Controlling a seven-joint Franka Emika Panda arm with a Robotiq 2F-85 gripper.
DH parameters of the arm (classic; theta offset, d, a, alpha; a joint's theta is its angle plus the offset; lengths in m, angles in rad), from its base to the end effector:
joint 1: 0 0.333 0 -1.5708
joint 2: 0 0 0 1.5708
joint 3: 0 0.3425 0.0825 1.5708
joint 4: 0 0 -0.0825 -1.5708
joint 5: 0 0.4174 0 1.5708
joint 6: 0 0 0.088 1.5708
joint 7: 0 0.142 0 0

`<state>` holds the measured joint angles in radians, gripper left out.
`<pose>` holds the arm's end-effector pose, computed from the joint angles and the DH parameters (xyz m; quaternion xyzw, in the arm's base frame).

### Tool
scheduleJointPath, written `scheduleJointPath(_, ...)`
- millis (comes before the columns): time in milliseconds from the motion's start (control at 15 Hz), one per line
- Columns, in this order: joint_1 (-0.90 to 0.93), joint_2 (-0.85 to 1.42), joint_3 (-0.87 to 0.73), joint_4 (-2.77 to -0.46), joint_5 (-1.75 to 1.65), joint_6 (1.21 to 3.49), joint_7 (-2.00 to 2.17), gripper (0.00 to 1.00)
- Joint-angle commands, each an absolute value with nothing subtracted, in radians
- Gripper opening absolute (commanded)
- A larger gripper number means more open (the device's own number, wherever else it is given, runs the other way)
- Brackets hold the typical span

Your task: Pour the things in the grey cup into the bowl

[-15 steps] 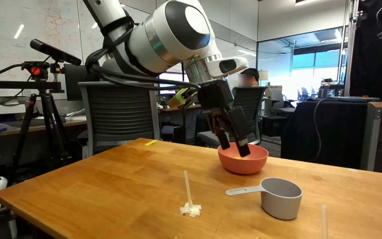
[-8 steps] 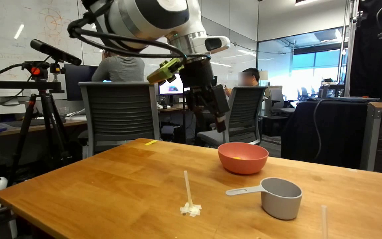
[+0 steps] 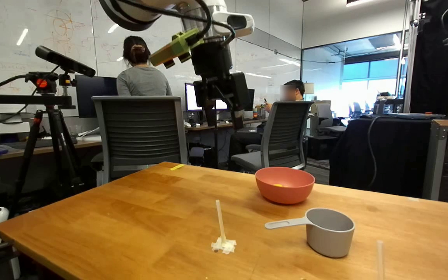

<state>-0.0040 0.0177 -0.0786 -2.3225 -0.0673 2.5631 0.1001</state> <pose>0.5611 -0.0467 0.3239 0.9914 -0.0647 0.1114 0.0211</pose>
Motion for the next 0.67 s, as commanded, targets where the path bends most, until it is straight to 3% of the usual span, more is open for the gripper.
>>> scheduleJointPath(0, -0.018, 0.011, -0.065, -2.322, -0.066, 2.554, 0.095, 1.0)
scheduleJointPath(600, -0.019, 0.009, -0.065, -2.328, -0.066, 2.553, 0.092, 1.0)
